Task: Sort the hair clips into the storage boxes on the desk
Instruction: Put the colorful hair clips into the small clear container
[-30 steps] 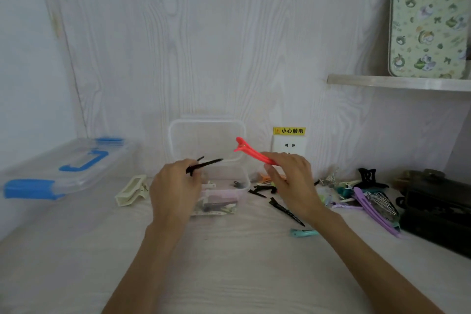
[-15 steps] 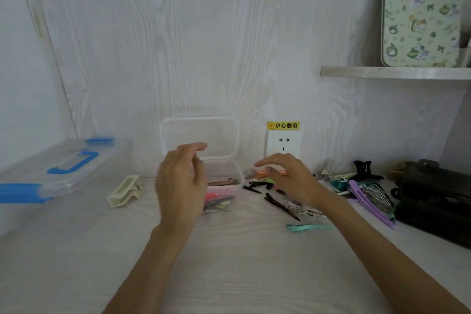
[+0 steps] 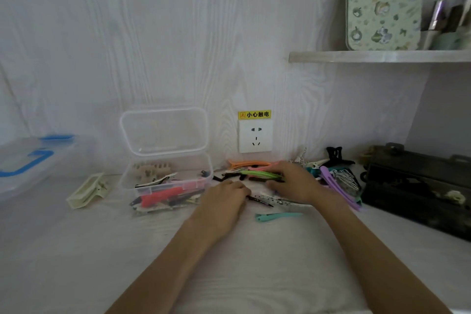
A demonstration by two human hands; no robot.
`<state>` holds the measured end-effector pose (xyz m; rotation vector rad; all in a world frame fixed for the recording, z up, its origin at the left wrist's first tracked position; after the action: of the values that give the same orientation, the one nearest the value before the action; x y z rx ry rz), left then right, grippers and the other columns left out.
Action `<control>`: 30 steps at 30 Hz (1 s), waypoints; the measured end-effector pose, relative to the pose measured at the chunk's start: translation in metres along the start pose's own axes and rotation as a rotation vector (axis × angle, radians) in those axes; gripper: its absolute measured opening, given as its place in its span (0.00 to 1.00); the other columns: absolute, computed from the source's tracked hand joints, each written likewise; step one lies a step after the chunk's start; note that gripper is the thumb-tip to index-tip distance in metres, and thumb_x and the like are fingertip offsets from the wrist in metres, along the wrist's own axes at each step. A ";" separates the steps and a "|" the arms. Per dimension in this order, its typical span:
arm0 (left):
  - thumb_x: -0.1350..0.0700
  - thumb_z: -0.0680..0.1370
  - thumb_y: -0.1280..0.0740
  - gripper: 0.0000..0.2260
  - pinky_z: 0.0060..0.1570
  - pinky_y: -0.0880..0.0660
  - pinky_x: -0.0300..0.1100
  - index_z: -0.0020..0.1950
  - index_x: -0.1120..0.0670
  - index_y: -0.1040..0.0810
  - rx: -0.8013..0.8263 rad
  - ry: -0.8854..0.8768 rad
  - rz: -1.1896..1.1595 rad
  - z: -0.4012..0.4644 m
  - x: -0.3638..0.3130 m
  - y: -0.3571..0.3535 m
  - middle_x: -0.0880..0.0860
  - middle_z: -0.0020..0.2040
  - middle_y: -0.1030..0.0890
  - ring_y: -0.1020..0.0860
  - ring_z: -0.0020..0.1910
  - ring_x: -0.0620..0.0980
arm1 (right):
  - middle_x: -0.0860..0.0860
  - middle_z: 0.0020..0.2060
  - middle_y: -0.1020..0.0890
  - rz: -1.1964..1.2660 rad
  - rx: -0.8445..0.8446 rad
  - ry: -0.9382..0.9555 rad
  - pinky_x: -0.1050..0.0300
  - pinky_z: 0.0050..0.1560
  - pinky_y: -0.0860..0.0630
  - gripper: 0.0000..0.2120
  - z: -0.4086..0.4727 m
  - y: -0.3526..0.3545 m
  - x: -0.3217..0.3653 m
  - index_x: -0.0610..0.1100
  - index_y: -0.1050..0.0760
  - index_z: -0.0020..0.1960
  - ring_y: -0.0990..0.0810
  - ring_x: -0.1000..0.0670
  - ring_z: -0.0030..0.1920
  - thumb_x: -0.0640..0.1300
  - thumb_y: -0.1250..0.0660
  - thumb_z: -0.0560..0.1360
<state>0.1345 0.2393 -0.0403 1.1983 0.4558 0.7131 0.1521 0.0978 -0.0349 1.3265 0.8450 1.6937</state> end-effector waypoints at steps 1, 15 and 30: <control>0.53 0.80 0.44 0.13 0.52 0.26 0.49 0.62 0.48 0.25 -0.029 -0.008 0.007 -0.001 0.003 0.003 0.48 0.59 0.23 0.26 0.59 0.51 | 0.51 0.50 0.17 -0.007 -0.008 -0.002 0.47 0.51 0.21 0.16 -0.001 0.000 0.000 0.55 0.25 0.61 0.18 0.52 0.45 0.46 0.34 0.74; 0.52 0.80 0.42 0.11 0.40 0.27 0.39 0.57 0.50 0.22 -0.711 0.105 -0.234 -0.037 0.050 0.104 0.45 0.49 0.22 0.26 0.47 0.45 | 0.50 0.33 0.23 0.141 -0.139 -0.002 0.53 0.38 0.25 0.13 -0.003 0.005 0.002 0.55 0.26 0.46 0.23 0.47 0.36 0.38 0.41 0.78; 0.57 0.77 0.38 0.11 0.52 0.29 0.49 0.56 0.52 0.19 -0.678 0.783 -0.172 -0.084 0.149 0.102 0.57 0.49 0.17 0.21 0.50 0.59 | 0.50 0.55 0.22 0.148 -0.064 0.360 0.55 0.59 0.30 0.17 0.027 -0.027 0.144 0.51 0.28 0.66 0.27 0.51 0.57 0.42 0.39 0.78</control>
<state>0.1573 0.4216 0.0364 0.2043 0.8613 1.0685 0.1655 0.2396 0.0105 1.0775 0.9017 2.0988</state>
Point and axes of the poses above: each hand's wrist, its own z-axis towards the middle knuckle, its own y-axis out of the back of the hand, x = y × z, the point moved 8 cm from there along z, towards the middle knuckle
